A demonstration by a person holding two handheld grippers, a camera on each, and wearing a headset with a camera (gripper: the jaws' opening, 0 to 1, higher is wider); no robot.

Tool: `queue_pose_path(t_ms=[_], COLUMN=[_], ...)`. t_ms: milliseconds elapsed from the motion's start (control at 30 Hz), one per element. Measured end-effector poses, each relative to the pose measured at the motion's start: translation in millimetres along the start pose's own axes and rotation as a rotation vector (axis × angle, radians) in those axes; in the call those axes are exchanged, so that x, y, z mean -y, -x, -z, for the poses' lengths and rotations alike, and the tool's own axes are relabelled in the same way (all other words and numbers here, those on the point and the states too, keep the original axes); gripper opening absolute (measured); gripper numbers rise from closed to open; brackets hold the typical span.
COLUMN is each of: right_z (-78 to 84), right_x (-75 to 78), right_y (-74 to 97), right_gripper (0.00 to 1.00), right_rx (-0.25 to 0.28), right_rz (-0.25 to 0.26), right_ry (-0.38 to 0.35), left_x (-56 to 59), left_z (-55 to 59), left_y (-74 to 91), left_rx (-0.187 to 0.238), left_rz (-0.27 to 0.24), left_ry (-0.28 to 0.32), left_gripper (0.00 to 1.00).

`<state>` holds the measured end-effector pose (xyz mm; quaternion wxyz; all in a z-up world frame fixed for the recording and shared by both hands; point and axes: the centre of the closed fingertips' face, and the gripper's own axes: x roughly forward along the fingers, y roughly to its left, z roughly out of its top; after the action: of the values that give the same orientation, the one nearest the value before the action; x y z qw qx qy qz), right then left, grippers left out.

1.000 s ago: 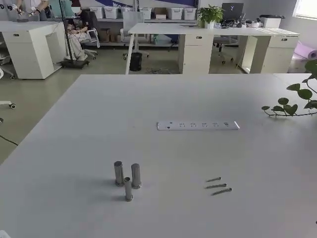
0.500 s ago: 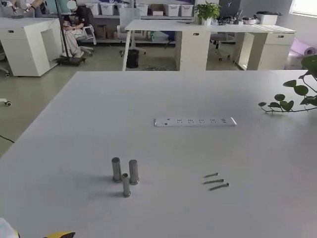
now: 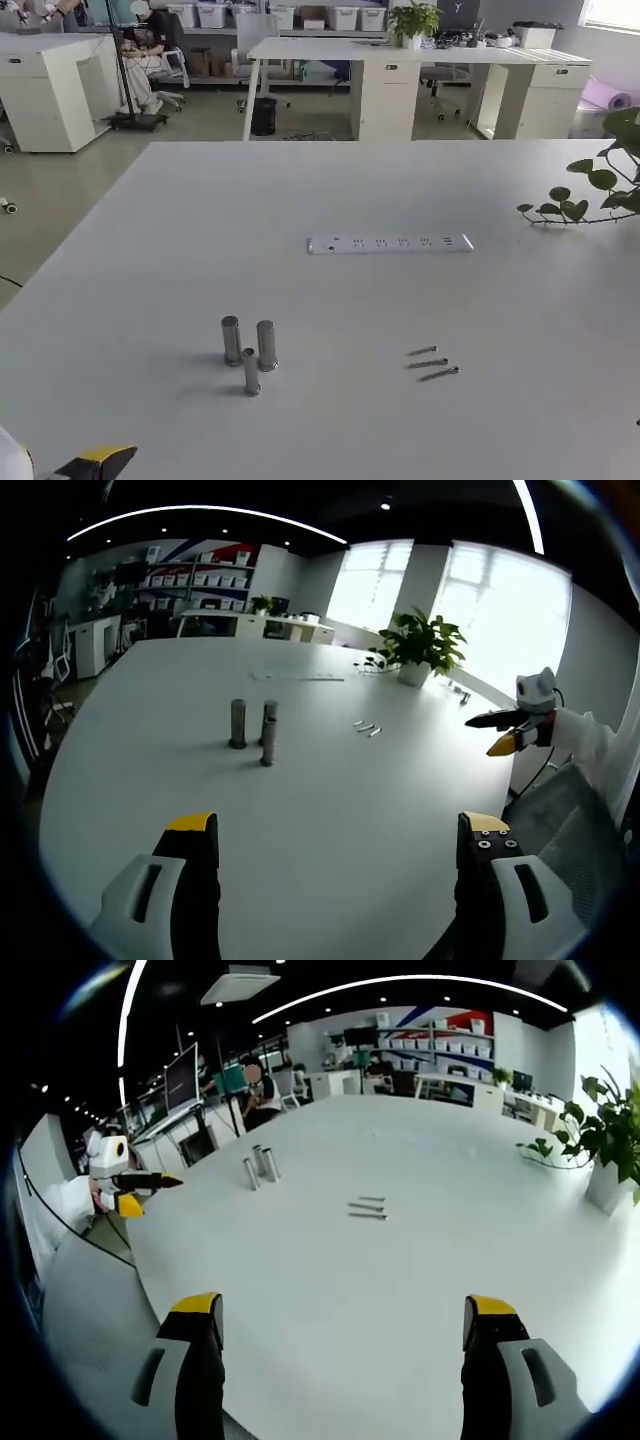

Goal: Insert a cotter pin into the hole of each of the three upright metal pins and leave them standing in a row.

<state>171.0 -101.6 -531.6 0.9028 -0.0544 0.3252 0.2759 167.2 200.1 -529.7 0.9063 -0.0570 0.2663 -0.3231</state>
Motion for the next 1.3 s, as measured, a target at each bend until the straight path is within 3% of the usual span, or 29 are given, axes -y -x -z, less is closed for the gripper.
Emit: queue_pose_path(t_ms=[500,633,767,1000,1300], right_z=[-0.4,-0.7,0.4,2.6,3.0], right_x=[5.7,6.7,5.9,5.4,5.9], right_y=[3.3,4.4,3.9,2.5,-0.3], right_gripper=[0.96,0.96,0.96,0.95,0.95], right_rx=[0.002,0.005,0.001,-0.01,-0.019], right_rz=[0.03,0.034,0.03,0.025,0.016], right_ry=[-0.005,-0.01,-0.013,-0.015,-0.017], left_x=[-6.8,-9.1,-10.5,-15.1,-31.0], left_z=[-4.1,-10.4,-14.4,-30.6,-46.1], left_y=[-2.4,-7.6,-12.8,-23.7,-44.2], left_rx=[-0.027,-0.02,-0.043,-0.023,-0.002], left_rz=[0.002,-0.003,0.0,0.006,0.012], left_ry=[-0.027,-0.043,-0.072,-0.102,-0.143], left_gripper=[0.97,0.96,0.94,0.91,0.77])
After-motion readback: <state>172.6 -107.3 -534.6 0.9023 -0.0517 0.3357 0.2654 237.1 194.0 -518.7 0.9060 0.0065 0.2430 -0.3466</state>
